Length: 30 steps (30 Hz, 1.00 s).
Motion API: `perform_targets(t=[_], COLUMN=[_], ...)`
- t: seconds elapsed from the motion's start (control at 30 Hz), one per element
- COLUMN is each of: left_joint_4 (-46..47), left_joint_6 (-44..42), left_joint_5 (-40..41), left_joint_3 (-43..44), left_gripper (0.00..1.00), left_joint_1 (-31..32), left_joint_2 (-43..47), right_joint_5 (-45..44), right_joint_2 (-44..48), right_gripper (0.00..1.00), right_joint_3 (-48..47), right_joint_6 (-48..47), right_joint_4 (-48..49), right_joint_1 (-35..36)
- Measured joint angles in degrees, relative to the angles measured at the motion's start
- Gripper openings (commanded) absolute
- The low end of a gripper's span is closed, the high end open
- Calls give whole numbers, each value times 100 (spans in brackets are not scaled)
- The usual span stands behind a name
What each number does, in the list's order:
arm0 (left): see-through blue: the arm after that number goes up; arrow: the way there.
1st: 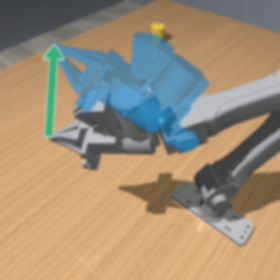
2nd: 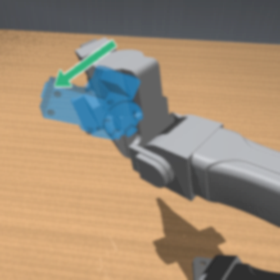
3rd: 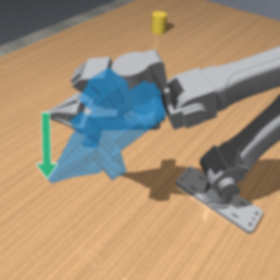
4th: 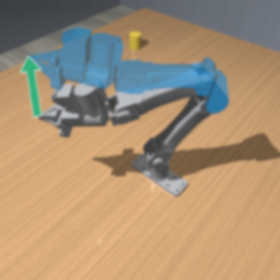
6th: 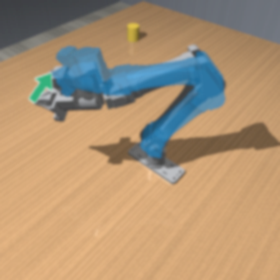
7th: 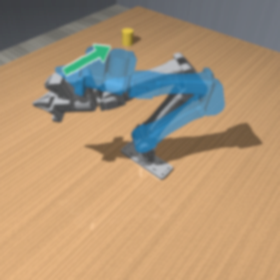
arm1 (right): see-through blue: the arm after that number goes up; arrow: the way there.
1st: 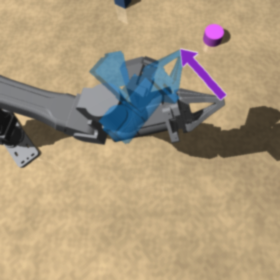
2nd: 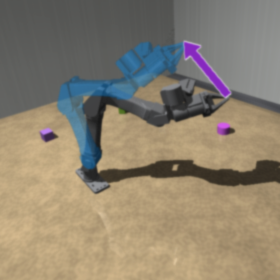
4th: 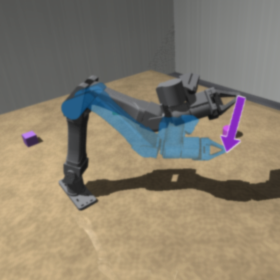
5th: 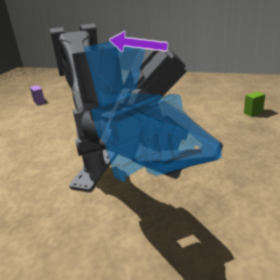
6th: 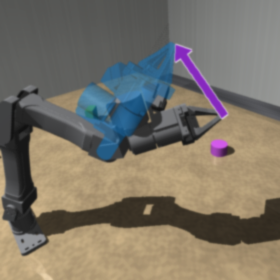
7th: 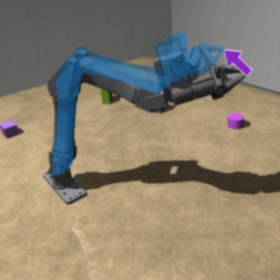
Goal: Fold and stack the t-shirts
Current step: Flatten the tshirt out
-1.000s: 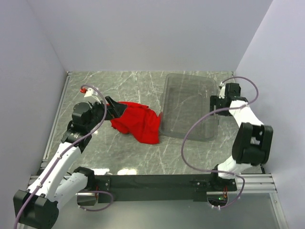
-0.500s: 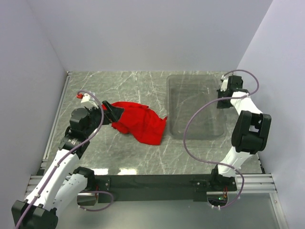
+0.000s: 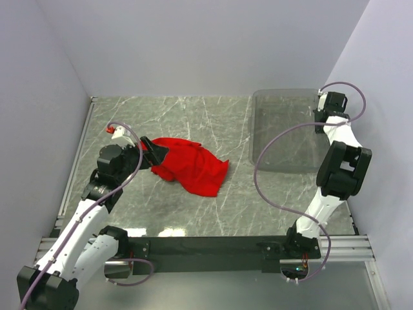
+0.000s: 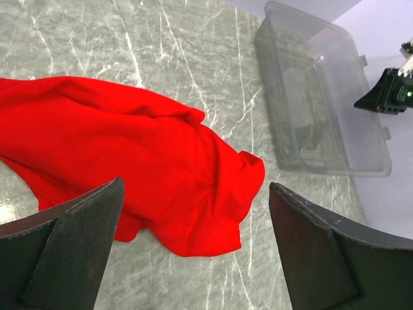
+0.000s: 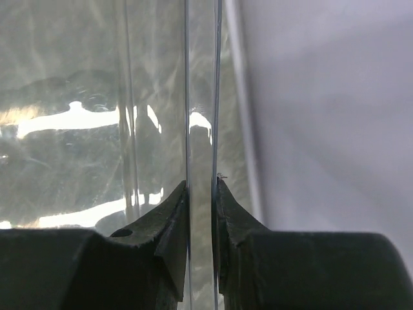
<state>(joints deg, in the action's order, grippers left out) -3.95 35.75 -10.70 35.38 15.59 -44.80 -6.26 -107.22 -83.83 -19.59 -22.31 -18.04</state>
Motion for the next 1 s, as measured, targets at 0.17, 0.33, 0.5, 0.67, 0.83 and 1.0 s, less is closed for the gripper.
perform_targets(t=[0.17, 0.33, 0.5, 0.67, 0.83, 1.0], left_joint_4=[-22, -31, -48, -157, -297, -466], left_joint_6=[-2, -2, 0, -11, -13, -11], left_joint_5=[2, 4, 7, 26, 153, 299], left_joint_3=[0, 0, 0, 0, 0, 0], left_gripper=[99, 100, 99, 100, 99, 99], left_joint_1=[-2, -2, -2, 0, 0, 0], left_joint_2=[-55, -55, -35, -24, 109, 413], right_joint_5=[-278, -533, -315, 1182, 2232, 1705], right_joint_2=[-476, -608, -13, 1200, 1722, 1198], right_gripper=[56, 73, 74, 76, 86, 87], right_joint_3=[-586, -785, -166, 638, 901, 942], right_joint_6=[-254, -372, -367, -367, 262, 1478], right_joint_4=[212, 485, 619, 114, -87, -173], right_joint_1=[7, 4, 50, 396, 1552, 2833])
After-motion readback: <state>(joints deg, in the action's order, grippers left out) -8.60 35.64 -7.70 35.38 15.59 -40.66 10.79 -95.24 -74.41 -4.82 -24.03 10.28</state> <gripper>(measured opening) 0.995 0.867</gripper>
